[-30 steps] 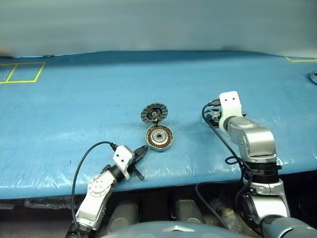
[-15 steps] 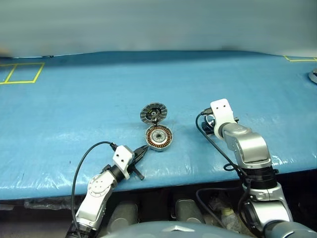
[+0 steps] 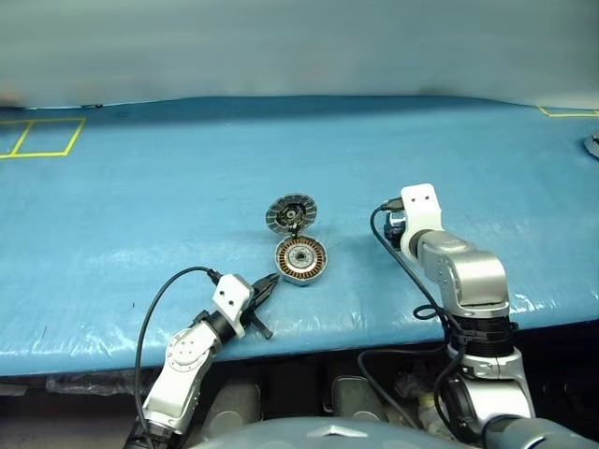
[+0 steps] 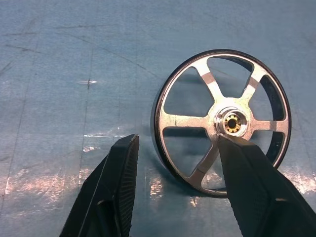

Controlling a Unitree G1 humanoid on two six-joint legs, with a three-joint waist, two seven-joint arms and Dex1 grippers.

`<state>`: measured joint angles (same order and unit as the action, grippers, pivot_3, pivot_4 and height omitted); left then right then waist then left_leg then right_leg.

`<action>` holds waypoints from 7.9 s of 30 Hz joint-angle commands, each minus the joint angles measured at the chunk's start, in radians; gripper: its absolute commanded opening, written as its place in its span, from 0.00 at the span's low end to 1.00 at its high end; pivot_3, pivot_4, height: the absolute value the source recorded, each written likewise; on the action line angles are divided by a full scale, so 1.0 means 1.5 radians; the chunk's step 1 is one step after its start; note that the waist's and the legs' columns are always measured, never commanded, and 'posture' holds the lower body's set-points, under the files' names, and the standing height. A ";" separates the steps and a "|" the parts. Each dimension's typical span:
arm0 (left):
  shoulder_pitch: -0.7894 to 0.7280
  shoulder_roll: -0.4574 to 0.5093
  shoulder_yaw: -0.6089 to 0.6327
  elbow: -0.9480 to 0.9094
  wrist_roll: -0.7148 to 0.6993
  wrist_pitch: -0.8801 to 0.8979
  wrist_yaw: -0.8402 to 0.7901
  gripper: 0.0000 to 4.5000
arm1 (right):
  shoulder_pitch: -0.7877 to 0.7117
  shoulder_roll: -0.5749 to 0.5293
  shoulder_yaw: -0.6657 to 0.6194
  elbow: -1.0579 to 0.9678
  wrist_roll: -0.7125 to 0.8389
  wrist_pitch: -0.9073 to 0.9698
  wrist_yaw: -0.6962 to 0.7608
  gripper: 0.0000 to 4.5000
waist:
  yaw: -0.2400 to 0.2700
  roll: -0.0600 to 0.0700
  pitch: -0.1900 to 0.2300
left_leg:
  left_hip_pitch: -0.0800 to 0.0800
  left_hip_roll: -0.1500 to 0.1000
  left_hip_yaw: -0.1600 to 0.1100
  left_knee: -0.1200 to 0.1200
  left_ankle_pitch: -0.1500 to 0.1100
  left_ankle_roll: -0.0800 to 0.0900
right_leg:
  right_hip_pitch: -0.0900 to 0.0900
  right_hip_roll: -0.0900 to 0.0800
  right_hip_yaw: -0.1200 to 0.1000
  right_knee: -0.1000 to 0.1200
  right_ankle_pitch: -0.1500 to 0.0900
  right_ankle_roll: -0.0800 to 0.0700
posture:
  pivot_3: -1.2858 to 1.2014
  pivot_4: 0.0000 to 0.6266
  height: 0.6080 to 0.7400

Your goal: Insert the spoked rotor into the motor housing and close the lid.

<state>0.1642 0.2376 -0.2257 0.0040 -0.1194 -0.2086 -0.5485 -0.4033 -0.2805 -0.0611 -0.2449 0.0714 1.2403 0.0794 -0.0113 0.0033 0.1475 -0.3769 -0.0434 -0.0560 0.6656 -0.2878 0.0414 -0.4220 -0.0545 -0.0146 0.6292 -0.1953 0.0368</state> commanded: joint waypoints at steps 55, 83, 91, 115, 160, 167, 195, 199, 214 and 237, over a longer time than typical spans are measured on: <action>-0.008 0.001 0.011 -0.027 0.000 -0.012 -0.003 0.00 | -0.024 -0.101 0.243 0.047 -0.078 -0.142 0.103 0.01 | 0.002 0.000 0.000 | 0.000 -0.001 0.001 0.002 0.000 0.001 | 0.000 -0.001 0.001 0.000 0.001 0.001 | 0.52 0.24 1.00; -0.041 -0.064 0.135 -0.283 -0.559 0.442 -0.047 0.36 | 0.008 0.441 -0.252 -0.165 0.967 -0.122 -0.131 0.00 | -0.017 0.002 0.001 | -0.001 0.000 0.002 0.001 0.001 0.000 | -0.004 0.000 0.004 0.005 0.001 -0.001 | 0.52 0.24 1.00; -0.051 -0.154 0.178 -0.267 -0.760 0.491 0.002 0.93 | 0.055 0.361 -0.078 -0.168 1.111 -0.288 -0.199 0.00 | -0.017 0.002 0.001 | 0.000 0.000 0.003 0.004 0.001 0.001 | -0.003 0.004 0.005 0.008 0.000 -0.001 | 0.52 0.24 1.00; -0.073 -0.254 0.187 -0.217 -1.100 0.485 0.175 1.00 | 0.106 0.255 0.119 -0.198 1.165 -0.452 -0.194 0.00 | -0.016 0.000 0.002 | -0.001 0.001 0.004 0.009 0.000 0.002 | -0.001 0.007 0.009 0.007 -0.002 -0.001 | 0.52 0.24 1.00; -0.081 -0.266 0.134 -0.219 -1.235 0.544 0.220 0.20 | 0.135 0.229 0.161 -0.192 1.130 -0.479 -0.212 0.00 | -0.009 0.000 0.002 | -0.003 0.001 0.004 0.007 -0.002 0.005 | -0.001 0.007 0.010 -0.001 -0.001 -0.001 | 0.52 0.24 1.00; -0.087 -0.260 0.130 -0.222 -1.235 0.536 0.229 0.15 | 0.166 0.193 0.148 -0.205 1.118 -0.476 -0.208 0.24 | -0.007 0.000 0.002 | -0.003 0.001 0.004 0.007 -0.002 0.005 | -0.001 0.007 0.010 -0.001 -0.001 -0.001 | 0.52 0.24 1.00; -0.123 -0.155 0.269 -0.299 -0.883 0.343 0.231 0.09 | 0.206 0.023 0.094 -0.237 0.853 -0.457 -0.151 0.47 | -0.001 0.000 0.003 | -0.004 0.001 0.005 0.007 -0.002 0.004 | -0.002 0.007 0.010 -0.002 0.000 -0.001 | 0.52 0.24 1.00; -0.104 -0.153 0.307 -0.266 -0.858 0.333 0.295 0.09 | 0.207 -0.041 0.151 -0.261 0.655 -0.456 -0.118 0.47 | 0.003 -0.001 0.003 | -0.004 0.001 0.005 0.006 -0.001 0.003 | -0.002 0.007 0.010 -0.002 0.000 -0.001 | 0.52 0.24 1.00; -0.068 -0.212 0.301 -0.149 -0.858 0.427 0.393 0.09 | 0.390 -0.128 0.250 -0.213 0.164 -0.677 0.051 0.47 | 0.017 -0.008 0.007 | -0.004 0.001 0.005 0.007 0.000 0.002 | -0.002 0.006 0.010 -0.003 -0.001 0.005 | 0.52 0.24 1.00; 0.012 0.029 0.313 -0.216 -0.741 0.629 0.394 0.99 | 0.412 -0.048 0.212 -0.195 0.120 -0.625 0.127 0.47 | 0.009 -0.006 0.006 | -0.002 0.002 0.004 0.008 -0.001 0.000 | -0.001 0.005 0.010 0.000 -0.002 0.002 | 0.52 0.24 1.00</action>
<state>0.1623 0.2611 0.2291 -0.3108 -1.2646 0.7139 0.0506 0.2204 -0.3578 0.2709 -0.5118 0.2471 0.3062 0.2587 0.0029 -0.0062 0.1562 -0.3791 -0.0401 -0.0500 0.6768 -0.2898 0.0417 -0.4240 -0.0464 0.0011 0.6292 -0.1990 0.0404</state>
